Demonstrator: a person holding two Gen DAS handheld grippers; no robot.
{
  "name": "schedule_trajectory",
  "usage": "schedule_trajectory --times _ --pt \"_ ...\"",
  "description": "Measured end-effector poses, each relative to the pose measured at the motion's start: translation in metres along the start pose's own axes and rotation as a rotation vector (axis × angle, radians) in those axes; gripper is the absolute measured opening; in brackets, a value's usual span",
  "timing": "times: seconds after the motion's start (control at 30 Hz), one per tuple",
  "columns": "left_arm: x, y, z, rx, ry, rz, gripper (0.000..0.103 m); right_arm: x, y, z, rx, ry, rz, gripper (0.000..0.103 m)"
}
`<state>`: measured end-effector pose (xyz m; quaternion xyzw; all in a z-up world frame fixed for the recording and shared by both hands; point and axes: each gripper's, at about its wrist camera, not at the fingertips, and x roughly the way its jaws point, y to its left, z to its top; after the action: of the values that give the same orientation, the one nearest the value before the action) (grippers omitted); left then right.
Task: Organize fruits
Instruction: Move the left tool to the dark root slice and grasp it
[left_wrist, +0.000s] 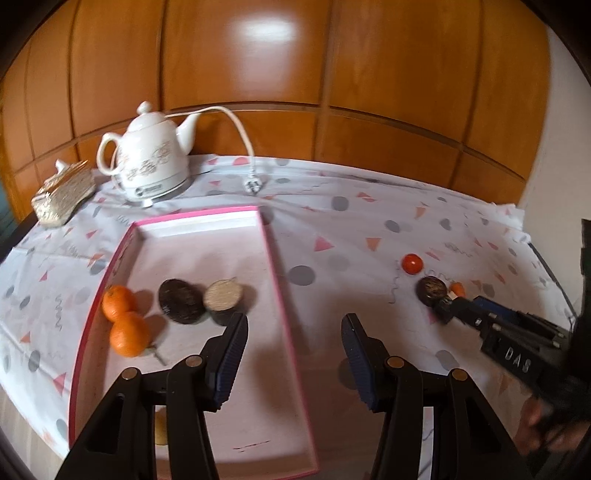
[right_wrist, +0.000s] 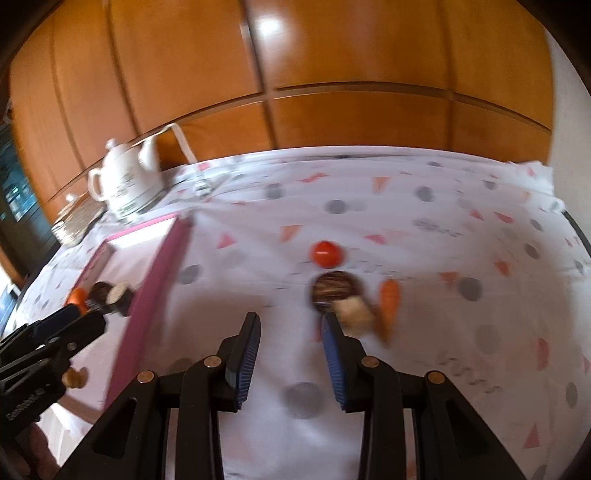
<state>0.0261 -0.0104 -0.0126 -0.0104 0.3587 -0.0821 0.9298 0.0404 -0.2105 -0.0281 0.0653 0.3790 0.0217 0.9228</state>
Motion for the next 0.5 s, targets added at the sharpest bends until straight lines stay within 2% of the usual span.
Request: schedule_trajectory --times 0.2,0.33,0.5 --pt "0.008 -0.022 0.000 0.050 0.027 -0.054 0.054 0.000 -0.047 -0.004 0.089 0.007 -0.085 0.035" --pt "0.015 -0.034 -0.002 0.079 0.051 -0.080 0.054 0.002 -0.066 -0.008 0.122 0.020 -0.115 0.035" --pt "0.026 -0.056 -0.002 0.118 0.089 -0.159 0.054 0.005 -0.080 -0.014 0.142 0.037 -0.141 0.035"
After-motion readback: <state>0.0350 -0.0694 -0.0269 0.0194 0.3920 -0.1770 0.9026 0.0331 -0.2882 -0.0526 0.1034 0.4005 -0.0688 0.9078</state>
